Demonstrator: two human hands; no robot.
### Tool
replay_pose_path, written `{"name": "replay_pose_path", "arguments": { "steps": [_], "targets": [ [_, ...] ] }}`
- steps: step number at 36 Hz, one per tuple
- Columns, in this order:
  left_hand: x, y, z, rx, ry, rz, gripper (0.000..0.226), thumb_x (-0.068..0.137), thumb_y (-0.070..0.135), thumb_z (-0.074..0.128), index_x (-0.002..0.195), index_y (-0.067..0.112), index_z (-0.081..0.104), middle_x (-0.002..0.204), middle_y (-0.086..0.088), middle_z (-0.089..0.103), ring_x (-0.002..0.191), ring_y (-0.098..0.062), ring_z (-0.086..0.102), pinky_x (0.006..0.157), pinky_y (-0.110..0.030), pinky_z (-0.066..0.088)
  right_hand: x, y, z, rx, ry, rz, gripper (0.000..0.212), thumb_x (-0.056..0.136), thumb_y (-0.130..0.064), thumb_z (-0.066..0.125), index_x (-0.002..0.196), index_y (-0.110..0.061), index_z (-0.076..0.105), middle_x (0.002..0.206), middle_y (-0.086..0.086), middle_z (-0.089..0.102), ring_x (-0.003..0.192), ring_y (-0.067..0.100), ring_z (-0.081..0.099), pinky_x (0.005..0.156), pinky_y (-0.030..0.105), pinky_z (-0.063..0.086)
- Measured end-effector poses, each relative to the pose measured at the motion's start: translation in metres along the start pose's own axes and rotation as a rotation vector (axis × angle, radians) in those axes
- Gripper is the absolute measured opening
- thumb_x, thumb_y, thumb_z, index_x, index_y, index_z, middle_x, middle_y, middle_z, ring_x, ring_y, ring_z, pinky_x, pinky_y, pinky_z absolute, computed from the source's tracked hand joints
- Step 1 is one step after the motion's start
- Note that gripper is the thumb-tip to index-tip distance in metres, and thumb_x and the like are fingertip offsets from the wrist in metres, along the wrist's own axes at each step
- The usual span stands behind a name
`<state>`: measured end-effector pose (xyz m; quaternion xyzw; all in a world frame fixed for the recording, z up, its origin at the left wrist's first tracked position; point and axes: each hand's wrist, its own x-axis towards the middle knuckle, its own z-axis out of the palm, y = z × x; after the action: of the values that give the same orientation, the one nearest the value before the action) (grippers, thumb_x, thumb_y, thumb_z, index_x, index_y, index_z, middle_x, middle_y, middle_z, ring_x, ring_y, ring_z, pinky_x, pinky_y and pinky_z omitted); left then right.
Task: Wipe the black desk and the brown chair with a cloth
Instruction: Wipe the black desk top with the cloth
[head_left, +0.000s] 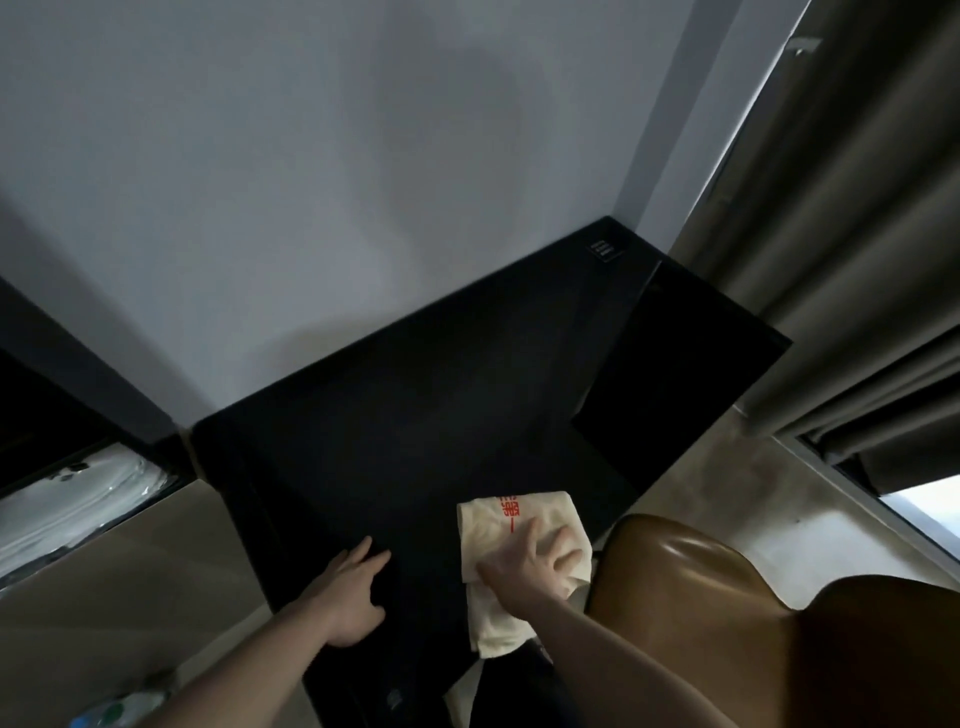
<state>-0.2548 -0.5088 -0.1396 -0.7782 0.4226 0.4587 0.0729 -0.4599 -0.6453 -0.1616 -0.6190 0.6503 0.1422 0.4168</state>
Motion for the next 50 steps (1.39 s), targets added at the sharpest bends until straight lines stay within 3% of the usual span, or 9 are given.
{"name": "replay_pose_path", "arguments": {
  "steps": [5, 16, 20, 26, 36, 43, 50],
  "targets": [
    [0.019, 0.035, -0.028, 0.035, -0.004, 0.037, 0.079, 0.099, 0.03, 0.056, 0.162, 0.034, 0.01, 0.169, 0.008, -0.013, 0.156, -0.022, -0.002, 0.126, -0.04, 0.016, 0.022, -0.009, 0.0, -0.036, 0.031, 0.093, 0.113, 0.077, -0.079, 0.044, 0.158, -0.03, -0.018, 0.155, 0.016, -0.043, 0.141, 0.049, -0.037, 0.117, 0.067, -0.006],
    [0.087, 0.128, -0.084, 0.108, -0.036, 0.085, 0.079, 0.099, 0.03, 0.058, 0.162, 0.035, 0.01, 0.168, 0.008, -0.015, 0.156, -0.022, -0.002, 0.125, -0.04, 0.019, 0.105, 0.02, -0.079, -0.056, 0.018, 0.087, 0.121, 0.075, -0.089, 0.042, 0.152, -0.032, -0.032, 0.15, 0.016, -0.049, 0.141, 0.051, -0.038, 0.12, 0.066, 0.002],
    [0.118, 0.162, -0.1, 0.113, -0.043, 0.093, 0.079, 0.099, 0.031, 0.057, 0.162, 0.034, 0.009, 0.168, 0.007, -0.017, 0.156, -0.023, -0.004, 0.126, -0.042, 0.018, 0.142, 0.026, -0.117, -0.064, 0.041, 0.099, 0.122, 0.075, -0.09, 0.043, 0.151, -0.034, -0.034, 0.151, 0.015, -0.05, 0.142, 0.049, -0.037, 0.119, 0.066, 0.005],
    [0.164, 0.202, -0.118, 0.111, -0.057, 0.083, 0.078, 0.1, 0.031, 0.056, 0.162, 0.032, 0.008, 0.168, 0.005, -0.018, 0.156, -0.024, -0.004, 0.126, -0.042, 0.016, 0.195, 0.028, -0.168, -0.04, 0.081, 0.146, 0.122, 0.073, -0.091, 0.043, 0.148, -0.036, -0.036, 0.15, 0.011, -0.05, 0.141, 0.046, -0.04, 0.115, 0.073, -0.003],
    [0.193, 0.24, -0.132, 0.126, -0.084, 0.072, 0.078, 0.1, 0.03, 0.055, 0.163, 0.031, 0.009, 0.168, 0.004, -0.016, 0.156, -0.026, -0.003, 0.126, -0.043, 0.018, 0.235, 0.032, -0.229, -0.013, 0.109, 0.12, 0.118, 0.079, -0.089, 0.041, 0.15, -0.034, -0.035, 0.153, 0.01, -0.049, 0.141, 0.046, -0.041, 0.111, 0.073, -0.014],
    [0.175, 0.239, -0.131, 0.17, -0.068, 0.104, 0.077, 0.1, 0.029, 0.055, 0.163, 0.031, 0.01, 0.168, 0.004, -0.017, 0.156, -0.026, -0.004, 0.126, -0.043, 0.017, 0.221, 0.032, -0.227, -0.016, 0.141, 0.112, 0.112, 0.084, -0.085, 0.04, 0.155, -0.031, -0.027, 0.157, 0.013, -0.042, 0.145, 0.046, -0.035, 0.115, 0.069, -0.01],
    [0.157, 0.231, -0.124, 0.224, -0.066, 0.104, 0.08, 0.099, 0.027, 0.057, 0.162, 0.033, 0.009, 0.168, 0.005, -0.019, 0.156, -0.026, -0.006, 0.126, -0.046, 0.017, 0.201, 0.039, -0.203, 0.024, 0.142, 0.115, 0.105, 0.091, -0.077, 0.04, 0.157, -0.028, -0.024, 0.157, 0.016, -0.042, 0.146, 0.048, -0.03, 0.12, 0.067, 0.008]
  ]
}}
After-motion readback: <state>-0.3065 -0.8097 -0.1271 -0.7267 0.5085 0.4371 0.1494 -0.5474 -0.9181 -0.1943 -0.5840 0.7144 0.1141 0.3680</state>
